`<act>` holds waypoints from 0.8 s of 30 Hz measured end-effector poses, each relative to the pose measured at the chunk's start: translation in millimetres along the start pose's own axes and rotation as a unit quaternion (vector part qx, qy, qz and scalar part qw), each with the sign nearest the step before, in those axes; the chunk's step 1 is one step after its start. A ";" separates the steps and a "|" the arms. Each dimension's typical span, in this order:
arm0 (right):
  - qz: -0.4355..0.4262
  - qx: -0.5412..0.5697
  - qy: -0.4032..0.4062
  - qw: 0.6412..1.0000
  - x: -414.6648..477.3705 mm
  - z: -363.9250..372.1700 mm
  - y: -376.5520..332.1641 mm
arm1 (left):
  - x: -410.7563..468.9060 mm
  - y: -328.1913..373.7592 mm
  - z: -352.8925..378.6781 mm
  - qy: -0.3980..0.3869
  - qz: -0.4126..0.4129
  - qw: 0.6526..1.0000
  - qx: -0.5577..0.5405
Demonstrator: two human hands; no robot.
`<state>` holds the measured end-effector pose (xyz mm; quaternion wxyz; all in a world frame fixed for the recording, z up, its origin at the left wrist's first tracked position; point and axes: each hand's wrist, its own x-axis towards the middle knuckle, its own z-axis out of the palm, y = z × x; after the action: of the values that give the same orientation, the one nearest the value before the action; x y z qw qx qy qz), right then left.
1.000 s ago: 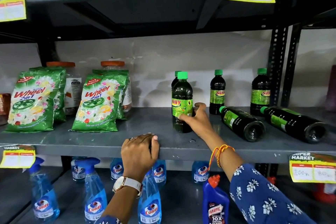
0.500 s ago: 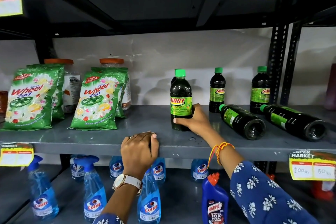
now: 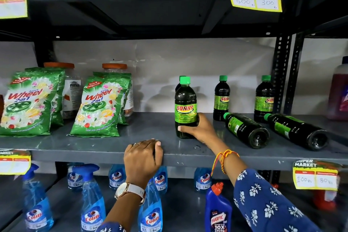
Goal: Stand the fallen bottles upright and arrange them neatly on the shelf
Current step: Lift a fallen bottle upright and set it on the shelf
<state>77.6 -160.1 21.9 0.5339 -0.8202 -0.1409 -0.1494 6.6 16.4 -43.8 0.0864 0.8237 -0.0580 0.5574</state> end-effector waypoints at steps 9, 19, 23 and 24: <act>-0.026 -0.026 -0.027 0.999 -44.8 -18.9 -18.8 | -0.1 0.8 -2.9 -0.010 -0.009 1.000 0.002; -0.061 -0.036 -0.016 0.997 -69.8 -22.0 -19.3 | -1.5 1.4 -3.3 -0.019 -0.015 1.000 0.004; -0.058 -0.030 -0.020 0.998 -71.7 -22.1 -19.2 | -1.4 2.9 -5.7 -0.013 -0.017 1.000 -0.001; -0.053 -0.028 -0.023 0.998 -71.6 -22.1 -19.3 | -1.3 3.0 -6.0 -0.016 -0.017 1.000 -0.004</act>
<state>2.5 -178.0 18.2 0.4982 -0.8296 -0.1925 -0.1627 0.2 14.8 -42.6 0.0985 0.8332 -0.0474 0.5421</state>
